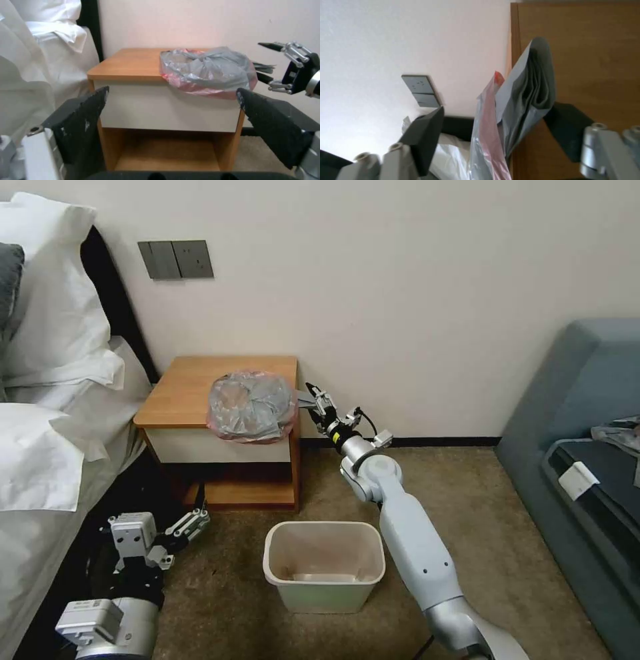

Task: Pick up the garbage bag from the table and place it over the trash can.

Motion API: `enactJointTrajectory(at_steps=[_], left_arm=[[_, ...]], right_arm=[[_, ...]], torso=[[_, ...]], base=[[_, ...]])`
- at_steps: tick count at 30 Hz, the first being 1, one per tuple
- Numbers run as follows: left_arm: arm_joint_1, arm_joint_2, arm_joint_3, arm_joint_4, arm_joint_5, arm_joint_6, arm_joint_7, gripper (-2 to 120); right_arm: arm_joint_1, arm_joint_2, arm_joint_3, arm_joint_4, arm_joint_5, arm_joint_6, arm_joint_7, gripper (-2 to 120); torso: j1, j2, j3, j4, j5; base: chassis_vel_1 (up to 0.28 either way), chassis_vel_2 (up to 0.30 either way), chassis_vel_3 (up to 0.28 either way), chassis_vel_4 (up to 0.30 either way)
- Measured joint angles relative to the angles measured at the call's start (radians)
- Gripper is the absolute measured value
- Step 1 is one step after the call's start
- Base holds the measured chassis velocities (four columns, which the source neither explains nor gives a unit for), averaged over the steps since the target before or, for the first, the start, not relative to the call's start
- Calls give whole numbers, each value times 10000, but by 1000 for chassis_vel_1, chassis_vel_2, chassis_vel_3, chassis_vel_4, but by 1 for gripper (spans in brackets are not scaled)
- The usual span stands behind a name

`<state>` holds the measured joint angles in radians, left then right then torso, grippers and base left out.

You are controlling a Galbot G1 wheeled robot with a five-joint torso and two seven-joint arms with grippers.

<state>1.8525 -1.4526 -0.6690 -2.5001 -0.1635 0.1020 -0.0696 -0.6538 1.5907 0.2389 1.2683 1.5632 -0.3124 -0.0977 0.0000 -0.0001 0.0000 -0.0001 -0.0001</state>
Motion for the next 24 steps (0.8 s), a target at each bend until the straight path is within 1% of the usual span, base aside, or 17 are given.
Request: enactJointTrajectory(at_steps=[2,3,5,7,9,10,13,14,15,16,17,18,20,22,24], left_arm=[[-1,-6,1,0,9,-40,4,100],[-1,-6,1,0,9,-40,4,100],[-39,-4,2,1,57,-183,6,100],[-48,-4,2,0,86,-225,6,100],[-67,-22,-3,1,172,-471,6,100],[-67,-22,-3,1,172,-471,6,100],[2,-6,-24,1,166,-553,2,100],[2,-6,-24,1,166,-553,2,100],[23,3,-30,1,155,-589,-7,100],[33,4,-31,0,147,-605,-13,100],[43,4,-30,1,139,-624,-18,100],[43,4,-30,1,139,-624,-18,100],[69,-15,-7,1,125,-703,-28,100],[72,-29,20,1,123,-737,-27,100],[45,-53,77,1,122,-822,-17,100]], right_arm=[[1,99,24,-32,-40,-4,0,62],[1,99,24,-32,-40,-4,0,62],[1,169,94,-36,-43,-4,93,52],[3,170,105,-37,-43,-5,108,51],[56,170,132,-33,-47,-46,160,37],[56,170,132,-33,-47,-46,160,37],[111,173,138,-26,-28,-61,308,24],[111,173,138,-26,-28,-61,308,24],[137,173,133,-27,1,-50,391,19],[146,173,128,-25,14,-44,423,17],[159,173,114,-21,37,-34,473,9],[159,173,114,-21,37,-34,473,9],[174,192,76,12,87,29,610,0],[175,196,71,45,119,71,715,0],[161,194,115,223,355,119,1132,0]], torso=[[0,0,0,1,0],[0,0,0,1,0],[0,0,0,1,1],[0,0,0,1,1],[0,0,0,0,0],[0,0,0,0,0],[0,0,0,1,0],[0,0,0,1,0],[0,0,0,1,1],[0,0,0,1,1],[0,0,0,1,0],[0,0,0,1,0],[0,0,0,1,1],[0,1,0,2,1],[-1,1,0,1,1]], base=[[0,0,0,0],[0,0,0,0],[0,0,0,0],[0,0,0,0],[0,0,0,0],[0,0,0,0],[0,0,0,0],[0,0,0,0],[0,0,0,0],[0,0,0,0],[0,0,0,0],[0,0,0,0],[0,0,0,0],[0,0,0,0],[0,0,0,0]])
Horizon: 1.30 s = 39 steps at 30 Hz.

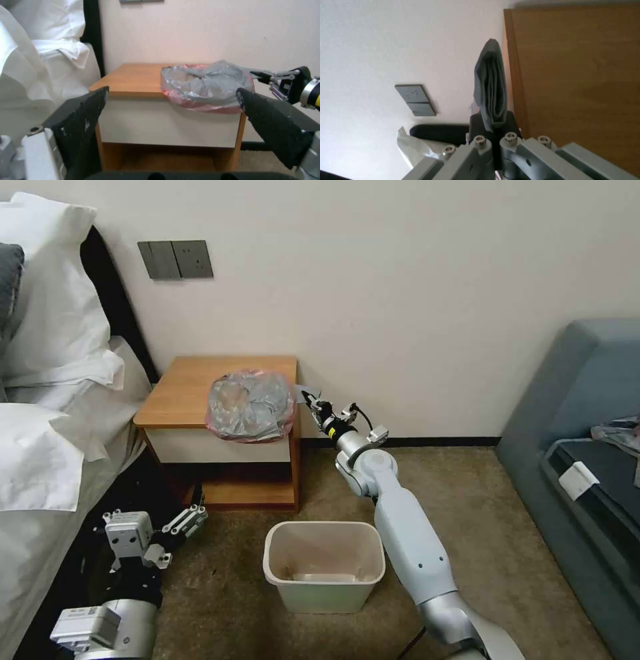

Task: Pick up the garbage bag from the table and place it over the trash can.

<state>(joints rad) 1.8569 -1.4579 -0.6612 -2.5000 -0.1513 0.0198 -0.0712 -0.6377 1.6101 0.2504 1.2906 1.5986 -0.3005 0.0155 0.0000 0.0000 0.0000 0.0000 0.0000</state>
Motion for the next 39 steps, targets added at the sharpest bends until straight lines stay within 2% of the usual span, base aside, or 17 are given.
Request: enactJointTrajectory(at_steps=[5,8,9,12,13,16,17,18,20,23,24,27,32,35,39], left_arm=[[-120,-98,54,0,-18,-113,2,100],[-187,-150,102,1,-17,-179,0,100],[-187,-150,102,1,-17,-179,0,100],[-212,-87,114,1,-17,-213,2,100],[-212,-87,114,1,-17,-213,2,100],[-279,3,115,1,-16,-272,2,100],[-279,3,115,1,-16,-272,2,100],[-331,17,134,1,-17,-282,5,100],[-360,22,142,1,-16,-285,7,100],[-492,63,162,1,-22,-288,30,100],[-492,63,162,1,-22,-288,30,100],[-698,198,166,100,-29,-293,77,100],[-826,250,199,295,-29,-299,94,100],[-894,289,223,435,-5,-343,98,100],[-917,363,218,511,-6,-389,99,100]], right_arm=[[-233,-19,-152,653,150,52,464,0],[-920,-330,-396,1787,150,96,690,0],[-920,-330,-396,1787,150,96,690,0],[-2382,-906,-580,3664,189,105,1089,0],[-2382,-906,-580,3664,189,105,1089,0],[-3670,-1336,-535,5208,165,149,1604,0],[-3670,-1336,-535,5208,165,149,1604,0],[-4154,-1560,-536,5937,151,199,1967,0],[-4365,-1685,-550,6229,145,215,2117,0],[-5561,-2604,-717,7521,118,221,2716,0],[-5561,-2604,-717,7521,118,221,2716,0],[-6599,-3559,-857,8451,108,173,3071,0],[-7546,-4197,-907,8945,-617,223,3147,0],[-8255,-4661,-911,8940,-1657,346,2531,0],[-8454,-4701,-975,8765,-2133,386,2503,-2]], torso=[[0,0,-1,2,0],[0,0,-1,2,0],[0,0,-1,2,0],[0,1,-2,-2,2],[0,1,-2,-2,2],[0,0,-2,0,2],[0,0,-2,0,2],[0,1,-2,0,2],[0,1,-3,-1,2],[-1,1,-2,0,2],[-1,1,-2,0,2],[0,1,-2,-1,1],[0,1,-2,0,1],[-1,1,-1,-1,1],[-1,1,-1,0,2]], base=[[0,0,0,0],[0,0,0,0],[0,0,0,0],[0,0,0,0],[0,0,0,0],[0,0,0,0],[0,0,0,0],[0,0,0,0],[0,0,0,0],[0,0,0,0],[0,0,0,0],[0,0,0,0],[0,0,0,0],[0,0,0,0],[0,0,0,0]])
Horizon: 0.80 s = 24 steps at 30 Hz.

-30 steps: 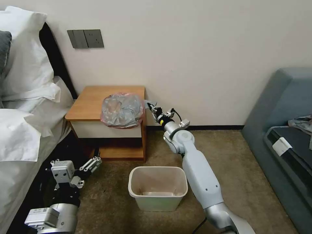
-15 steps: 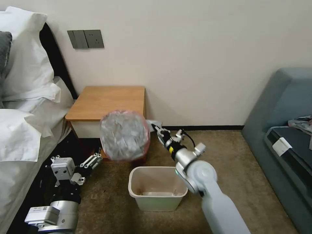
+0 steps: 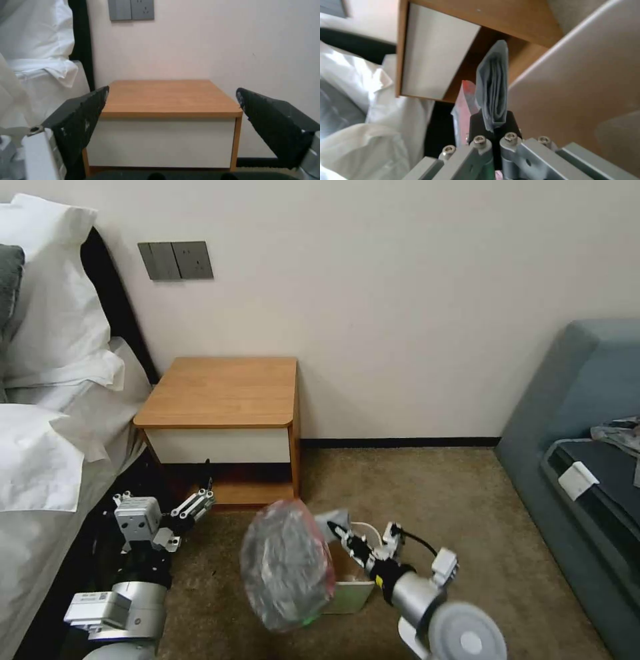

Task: Pick up the garbage bag from the table and place it over the trash can.

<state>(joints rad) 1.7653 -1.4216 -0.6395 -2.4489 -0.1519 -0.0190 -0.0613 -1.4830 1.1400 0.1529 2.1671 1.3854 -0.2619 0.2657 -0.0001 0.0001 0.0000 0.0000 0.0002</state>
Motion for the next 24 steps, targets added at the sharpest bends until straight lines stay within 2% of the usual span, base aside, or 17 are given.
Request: enactJointTrajectory(at_steps=[5,7,8,13,15,18,19,21,22,23,24], left_arm=[[-23,58,-15,115,-10,-54,-1,100],[-62,63,7,212,-11,-79,-3,100],[-62,63,7,212,-11,-79,-3,100],[-171,19,81,394,-10,-74,-49,100],[-196,2,81,439,-7,-67,-62,100],[-226,-28,69,560,1,-18,-79,100],[-226,-28,69,560,1,-18,-79,100],[-226,-17,88,591,8,30,-82,100],[-226,-17,88,591,8,30,-82,100],[-220,4,134,625,22,74,-83,100],[-220,4,134,625,22,74,-83,100]], right_arm=[[-108,42,-102,-148,-756,-3,-130,8],[-187,8,-40,-145,-1156,7,-85,22],[-187,8,-40,-145,-1156,7,-85,22],[-290,-252,294,164,-1127,12,383,41],[-308,-318,381,205,-1099,9,417,44],[-396,-459,651,433,-941,-71,638,61],[-396,-459,651,433,-941,-71,638,61],[-503,-531,850,678,-775,-139,833,69],[-503,-531,850,678,-775,-139,833,69],[-643,-593,1108,925,-672,-201,983,78],[-643,-593,1108,925,-672,-201,983,78]], torso=[[0,0,0,0,0],[0,0,0,0,0],[0,0,0,0,0],[0,-1,0,0,0],[0,-1,0,0,0],[0,-2,1,0,0],[0,-2,1,0,0],[0,-2,0,0,0],[0,-2,0,0,0],[0,-2,0,0,0],[0,-2,0,0,0]], base=[[0,0,0,0],[0,0,0,0],[0,0,0,0],[0,0,0,0],[0,0,0,0],[0,0,0,0],[0,0,0,0],[0,0,0,0],[0,0,0,0],[0,0,0,0],[0,0,0,0]])
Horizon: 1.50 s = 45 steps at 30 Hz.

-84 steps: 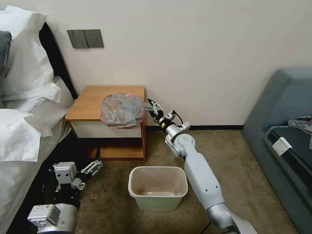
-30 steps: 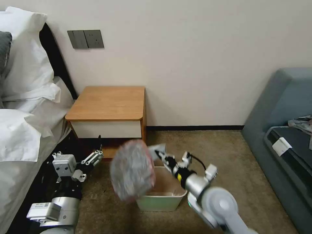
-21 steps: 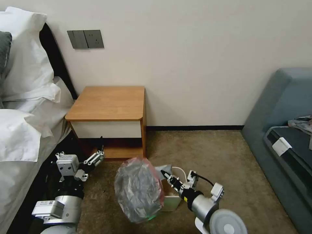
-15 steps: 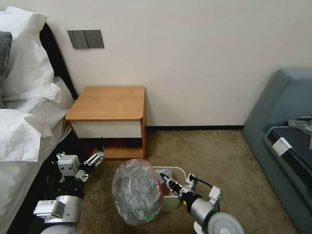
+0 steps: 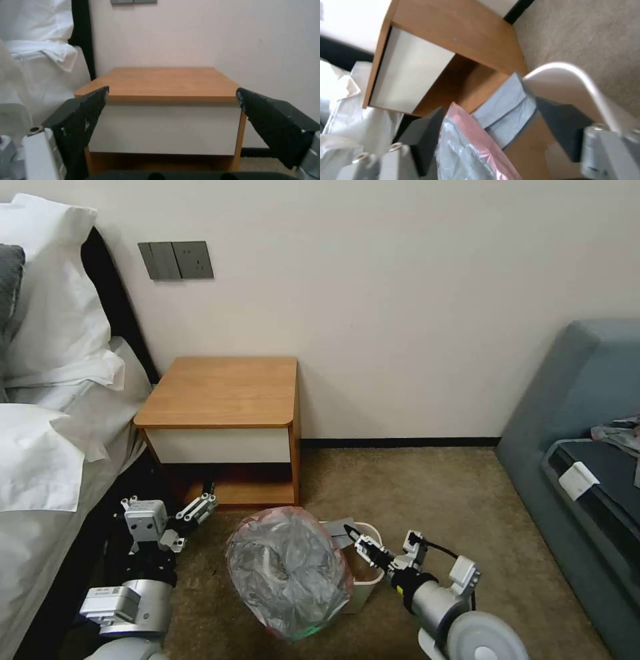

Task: Pick up the garbage bag from the table and place it over the trash can.

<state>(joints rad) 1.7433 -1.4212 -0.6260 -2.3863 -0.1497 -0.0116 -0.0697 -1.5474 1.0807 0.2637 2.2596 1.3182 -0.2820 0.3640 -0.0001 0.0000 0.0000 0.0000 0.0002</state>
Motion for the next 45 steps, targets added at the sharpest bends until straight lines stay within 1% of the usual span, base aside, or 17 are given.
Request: enactJointTrajectory(at_steps=[3,4,6,9,13,18,20,22,24,29,33,35,37,38,41,43,45], left_arm=[[8,36,69,122,76,49,0,100],[8,36,69,122,76,49,0,100],[-8,58,126,250,156,63,1,100],[-23,59,147,317,183,73,4,100],[-30,57,174,397,131,246,0,100],[-25,88,279,431,-62,614,-141,100],[6,187,570,479,-2,920,-347,100],[19,217,700,496,26,993,-412,100],[117,350,1429,532,102,1362,-763,100],[206,433,1985,534,93,1786,-1186,100],[215,526,2489,502,-137,2578,-1907,100],[209,538,2587,510,-172,2673,-2018,100],[168,555,2964,658,-321,2981,-2504,100],[168,555,2964,658,-321,2981,-2504,100],[88,523,3157,831,-788,3302,-2873,99],[67,511,3164,846,-934,3369,-2937,99],[-51,473,3179,869,-1776,3708,-3198,99]], right_arm=[[-256,-21,419,374,51,-48,138,92],[-256,-21,419,374,51,-48,138,92],[-316,-18,630,479,109,-163,151,99],[-220,-4,671,474,212,-199,187,100],[168,162,793,626,1180,-240,725,100],[219,245,858,657,1186,-242,761,100],[230,281,873,657,1132,-242,747,100],[236,295,874,657,1122,-242,743,100],[261,409,871,637,1024,-242,739,100],[222,506,880,621,890,-237,730,100],[197,567,973,593,788,-187,718,100],[199,577,978,589,764,-173,719,100],[192,619,983,581,673,-115,718,100],[192,619,983,581,673,-115,718,100],[142,650,984,579,620,-75,718,100],[130,656,983,579,610,-70,718,100],[100,701,966,558,460,-32,699,100]], torso=[[0,0,0,0,-1],[0,0,0,0,-1],[0,0,0,-1,-3],[0,0,0,-1,-2],[0,0,0,1,-3],[0,0,0,0,-2],[0,0,0,0,-1],[0,0,0,0,-2],[0,0,0,0,-1],[0,0,0,0,-1],[0,0,0,0,-1],[0,0,0,0,-1],[0,0,0,0,-2],[0,0,0,0,-2],[0,0,0,0,-2],[0,0,0,0,-2],[0,0,0,0,-2]], base=[[0,0,0,0],[0,0,0,0],[0,0,0,0],[0,0,0,0],[0,0,0,0],[0,0,0,0],[0,0,0,0],[0,0,0,0],[0,0,0,0],[0,0,0,0],[0,0,0,0],[0,0,0,0],[0,0,0,0],[0,0,0,0],[0,0,0,0],[0,0,0,0],[0,0,0,0]])
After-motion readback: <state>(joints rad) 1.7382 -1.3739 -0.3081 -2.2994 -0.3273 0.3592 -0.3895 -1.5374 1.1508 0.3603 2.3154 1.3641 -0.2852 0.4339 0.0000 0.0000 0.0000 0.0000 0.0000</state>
